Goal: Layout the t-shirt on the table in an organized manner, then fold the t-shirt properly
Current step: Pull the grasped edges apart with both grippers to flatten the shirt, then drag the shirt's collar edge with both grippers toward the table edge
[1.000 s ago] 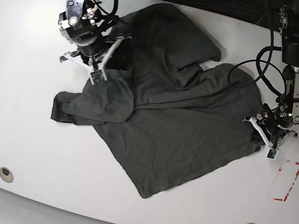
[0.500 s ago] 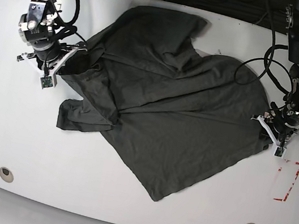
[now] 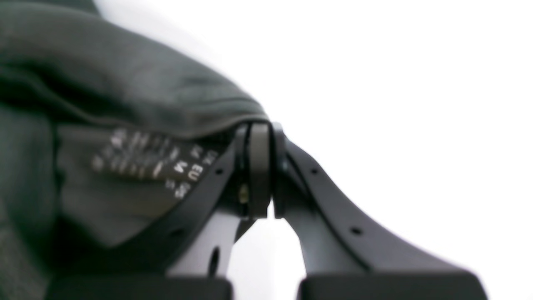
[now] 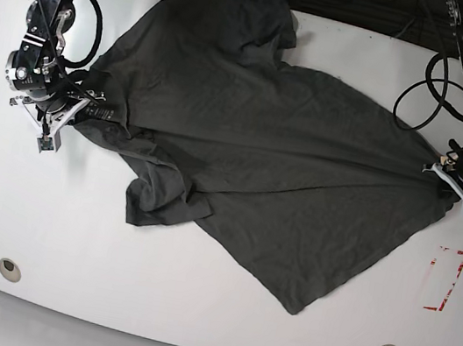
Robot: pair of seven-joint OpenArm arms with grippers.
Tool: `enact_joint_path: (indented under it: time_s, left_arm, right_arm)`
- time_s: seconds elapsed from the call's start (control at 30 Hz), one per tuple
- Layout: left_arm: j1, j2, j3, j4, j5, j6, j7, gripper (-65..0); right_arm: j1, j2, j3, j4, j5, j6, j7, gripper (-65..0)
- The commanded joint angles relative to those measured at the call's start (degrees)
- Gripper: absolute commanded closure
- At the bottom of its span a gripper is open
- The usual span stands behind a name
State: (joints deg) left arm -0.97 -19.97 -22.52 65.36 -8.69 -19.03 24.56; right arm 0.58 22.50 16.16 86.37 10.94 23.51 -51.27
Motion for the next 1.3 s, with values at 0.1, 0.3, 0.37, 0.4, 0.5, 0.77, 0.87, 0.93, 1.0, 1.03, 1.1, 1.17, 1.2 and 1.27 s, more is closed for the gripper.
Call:
enact_joint_path:
  time_s: [0.1,0.3,0.37,0.4,0.5,0.77,0.87,0.93,1.0,1.03,1.1,1.17,1.2,1.27]
  left_arm:
    - [6.12,-0.47,-4.16,5.01,2.93,0.87,4.50,-15.8]
    - [9.98,0.93,-7.67,10.20,2.67,0.87,7.84,-15.8]
    - [11.21,2.16,-9.26,12.83,2.84,0.78,8.54,-15.8]
    - [11.57,2.43,-9.70,13.54,2.84,0.78,8.54,-15.8]
    - [13.76,4.01,-10.66,16.53,2.93,0.78,8.63,-15.8]
    - [14.20,4.54,-10.05,17.41,2.93,0.78,8.63,-15.8]
    - [14.20,4.98,-10.05,17.41,2.93,0.78,8.63,-15.8]
    - [14.20,5.42,-10.05,17.41,2.93,0.78,8.63,-15.8]
    - [14.12,5.42,-10.05,17.41,2.93,0.78,8.63,-15.8]
    - [14.03,5.42,-10.05,17.41,2.93,0.78,8.63,-15.8]
    - [13.94,5.42,-9.96,17.32,2.93,0.78,8.63,-15.8]
    - [13.94,5.42,-9.96,17.32,2.93,0.78,8.63,-15.8]
    - [13.85,5.42,-9.96,17.32,2.93,0.78,8.63,-15.8]
    - [13.85,5.42,-9.87,17.32,2.93,0.78,8.63,-15.8]
  right_arm:
    - [5.88,3.83,-2.32,-8.70,-0.61,-0.34,3.05,0.0]
    - [7.82,3.83,-2.76,-10.37,-0.61,-0.52,2.96,-14.6]
    - [7.64,3.83,-2.49,-9.14,-0.08,-0.69,2.25,-23.8]
    - [7.55,3.74,-2.40,-8.61,-0.08,-0.69,1.90,-25.8]
    - [5.71,2.42,-1.09,-3.51,-0.08,-0.61,-0.73,-38.2]
    - [-0.71,-4.79,5.77,15.39,-0.08,-0.34,-10.14,-52.7]
    - [-3.44,-7.69,7.18,20.67,0.01,-0.25,-12.16,-53.2]
    - [-4.93,-9.80,7.88,22.78,0.01,-0.17,-12.43,-53.2]
    - [-7.39,-12.70,8.85,24.89,1.50,0.89,-12.43,-53.2]
    - [-8.27,-13.58,9.38,25.15,2.47,1.15,-12.43,-53.0]
    - [-9.77,-15.16,10.61,25.24,4.93,1.59,-12.43,-53.0]
    - [-11.26,-16.66,11.92,25.24,8.01,1.68,-11.81,-53.0]
    - [-12.05,-17.36,12.72,25.24,9.85,1.68,-11.46,-53.0]
    - [-13.55,-17.89,13.95,25.24,12.93,1.59,-10.84,-53.0]
